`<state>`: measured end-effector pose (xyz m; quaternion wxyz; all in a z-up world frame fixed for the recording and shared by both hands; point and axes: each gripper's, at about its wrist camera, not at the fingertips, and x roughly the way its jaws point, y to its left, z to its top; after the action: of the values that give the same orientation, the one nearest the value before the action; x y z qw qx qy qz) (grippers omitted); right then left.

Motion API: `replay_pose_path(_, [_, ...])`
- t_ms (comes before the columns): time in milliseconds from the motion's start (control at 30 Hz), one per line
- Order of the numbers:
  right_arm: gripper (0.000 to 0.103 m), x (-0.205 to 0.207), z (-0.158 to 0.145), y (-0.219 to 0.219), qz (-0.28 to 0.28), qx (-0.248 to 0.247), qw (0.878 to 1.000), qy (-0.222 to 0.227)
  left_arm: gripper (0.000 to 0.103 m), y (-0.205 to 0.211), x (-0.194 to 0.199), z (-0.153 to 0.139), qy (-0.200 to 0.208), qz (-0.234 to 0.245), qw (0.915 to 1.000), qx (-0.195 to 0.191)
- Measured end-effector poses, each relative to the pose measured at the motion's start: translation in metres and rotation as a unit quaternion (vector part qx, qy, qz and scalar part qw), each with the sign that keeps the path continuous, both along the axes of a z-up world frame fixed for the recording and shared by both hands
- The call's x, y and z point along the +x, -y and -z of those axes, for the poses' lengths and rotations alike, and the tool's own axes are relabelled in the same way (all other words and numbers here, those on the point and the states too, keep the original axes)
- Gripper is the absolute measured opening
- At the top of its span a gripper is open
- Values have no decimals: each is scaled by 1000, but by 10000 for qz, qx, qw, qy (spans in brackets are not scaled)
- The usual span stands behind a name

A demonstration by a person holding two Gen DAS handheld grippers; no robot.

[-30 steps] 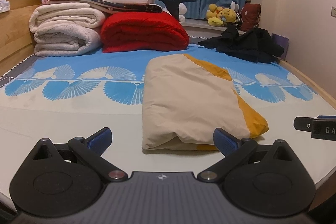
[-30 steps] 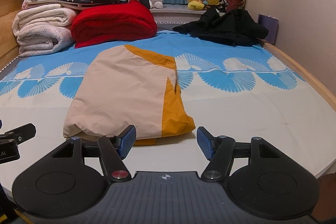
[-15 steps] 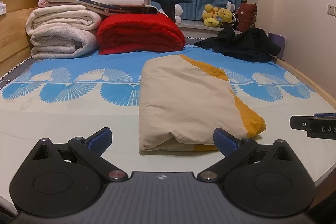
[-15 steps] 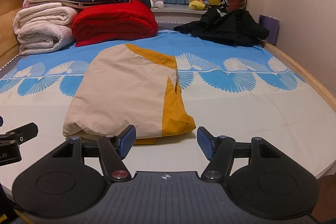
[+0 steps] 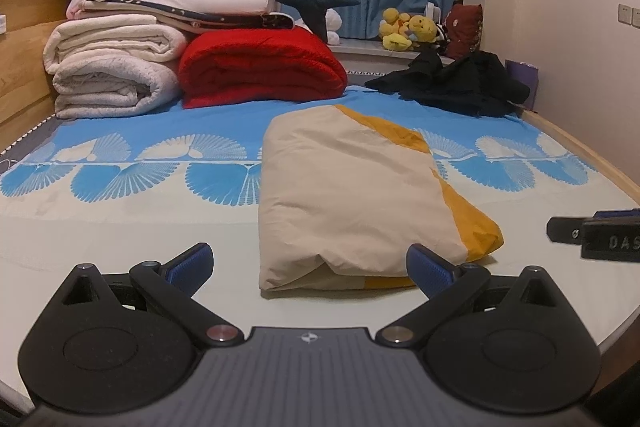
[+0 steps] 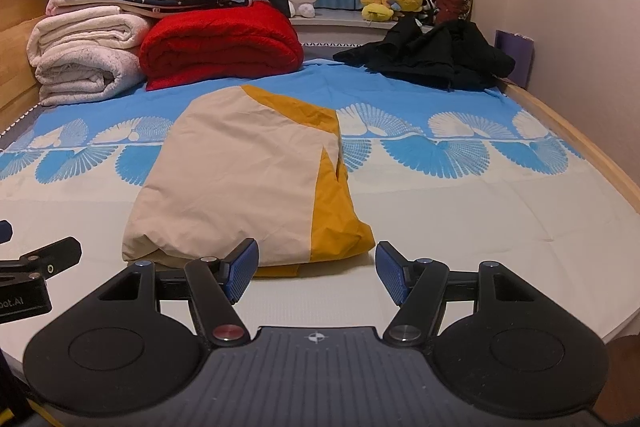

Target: Fold large clothes

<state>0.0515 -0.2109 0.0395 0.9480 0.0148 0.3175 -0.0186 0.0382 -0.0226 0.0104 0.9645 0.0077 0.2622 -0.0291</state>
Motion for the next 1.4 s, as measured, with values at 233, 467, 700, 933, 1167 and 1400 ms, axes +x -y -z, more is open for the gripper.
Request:
replay_pose_path(233, [67,4,8,-7,-63,-41,9999,-91,103,-3,2,-1,-2,46,10000,-33])
replay_pose_path(467, [67,7,9,-10,-76,-32,10000,-51,103,-3,5,-1,-36,88,9999,-55])
replay_pose_path(700, [67,10,10,-14,-139,-60,9999,-37,103,-3,6,-1,-24,125,9999,-101])
replay_pose_path(933, [67,11,10,-16,-155,-47,9999,-21,103,-3,8,-1,-38,145,9998,-105])
replay_pose_path(1167, [67,12,10,-16,-162,-28,9999,-18,103,-1,10,1,-39,168,9998,-95])
replay_pose_path(1400, [67,13,9,-18,-167,-26,9999,-18,103,-1,10,1,-40,157,9998,-106])
